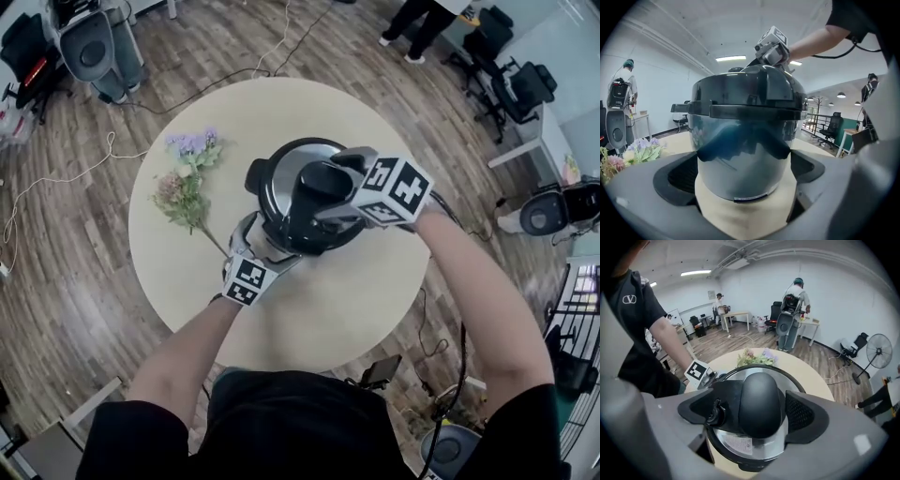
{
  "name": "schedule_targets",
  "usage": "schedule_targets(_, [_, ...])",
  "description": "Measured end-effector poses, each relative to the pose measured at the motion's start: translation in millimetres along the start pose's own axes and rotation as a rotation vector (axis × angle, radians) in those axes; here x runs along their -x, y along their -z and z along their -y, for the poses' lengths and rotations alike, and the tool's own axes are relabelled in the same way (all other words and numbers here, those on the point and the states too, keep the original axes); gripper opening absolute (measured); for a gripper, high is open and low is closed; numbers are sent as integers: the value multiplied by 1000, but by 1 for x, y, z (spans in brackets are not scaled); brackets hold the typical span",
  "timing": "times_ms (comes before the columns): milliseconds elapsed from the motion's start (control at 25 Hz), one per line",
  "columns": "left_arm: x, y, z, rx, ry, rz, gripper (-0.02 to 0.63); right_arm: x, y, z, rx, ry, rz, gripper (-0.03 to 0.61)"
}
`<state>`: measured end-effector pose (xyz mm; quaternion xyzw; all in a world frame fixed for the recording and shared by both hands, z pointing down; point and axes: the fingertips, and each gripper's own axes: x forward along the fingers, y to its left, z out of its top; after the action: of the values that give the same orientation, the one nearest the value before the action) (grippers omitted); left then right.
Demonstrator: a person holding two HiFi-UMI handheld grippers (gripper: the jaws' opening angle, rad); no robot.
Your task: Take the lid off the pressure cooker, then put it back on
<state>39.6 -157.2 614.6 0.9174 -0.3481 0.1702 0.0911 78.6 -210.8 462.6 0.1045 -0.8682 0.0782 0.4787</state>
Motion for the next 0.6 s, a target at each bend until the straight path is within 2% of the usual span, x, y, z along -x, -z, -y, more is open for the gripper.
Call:
schedule_targets(120, [-2,-1,-1,3,-2,0,591,-15,2,3,5,-66,-111,477])
schedule_targets(200, [-2,0,-2,2,-1,-3,591,-21,1,6,3,-86,-168,412])
schedule_targets(360, [-1,0,-1,4,-4,-8,592,-26,1,16,21,-42,-256,312])
schedule_targets(600, [-1,2,-1,0,-13,-11,592,-30,2,18,-29,15,-294,285])
